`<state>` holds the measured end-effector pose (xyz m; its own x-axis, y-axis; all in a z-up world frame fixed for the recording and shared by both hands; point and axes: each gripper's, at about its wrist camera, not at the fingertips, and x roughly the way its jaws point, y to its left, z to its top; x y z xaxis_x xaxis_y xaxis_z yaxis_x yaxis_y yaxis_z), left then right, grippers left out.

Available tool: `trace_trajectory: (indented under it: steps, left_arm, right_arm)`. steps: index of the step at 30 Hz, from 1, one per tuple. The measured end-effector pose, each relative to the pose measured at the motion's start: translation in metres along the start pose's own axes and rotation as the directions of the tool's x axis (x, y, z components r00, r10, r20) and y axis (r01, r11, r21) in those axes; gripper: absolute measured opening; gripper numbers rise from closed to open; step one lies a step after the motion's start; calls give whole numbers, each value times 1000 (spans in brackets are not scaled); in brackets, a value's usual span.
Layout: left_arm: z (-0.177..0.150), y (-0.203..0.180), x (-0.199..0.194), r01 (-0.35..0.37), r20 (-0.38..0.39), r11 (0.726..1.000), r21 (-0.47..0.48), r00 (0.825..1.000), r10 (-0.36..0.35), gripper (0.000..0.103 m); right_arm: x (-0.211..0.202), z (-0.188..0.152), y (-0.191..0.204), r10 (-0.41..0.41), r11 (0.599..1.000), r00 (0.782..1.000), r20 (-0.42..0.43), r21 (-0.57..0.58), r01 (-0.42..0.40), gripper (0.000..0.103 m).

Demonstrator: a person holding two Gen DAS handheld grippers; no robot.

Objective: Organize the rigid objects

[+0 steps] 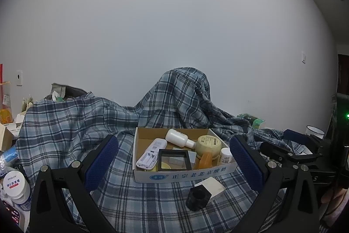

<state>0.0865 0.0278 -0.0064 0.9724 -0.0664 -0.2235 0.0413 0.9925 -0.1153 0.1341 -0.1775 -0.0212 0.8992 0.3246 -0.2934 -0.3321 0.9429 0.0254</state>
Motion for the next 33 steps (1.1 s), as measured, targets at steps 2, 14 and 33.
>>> trace_trajectory:
  steps: [2,14,33]
  left_arm:
    - [0,1,1,10,-8,1000,-5,1000,-10,103]
    - [-7,5,42,161,-288,986,45,947,-141,96]
    - [-48,-25,106,376,-603,898,229,779,-173,49]
  right_arm:
    - [-1,0,1,-2,1000,1000,5,-4,2,103]
    - [-3,2,-2,-14,1000,1000,7,5,14,103]
    - [-2,5,-11,-36,999,999,-6,33,36,103]
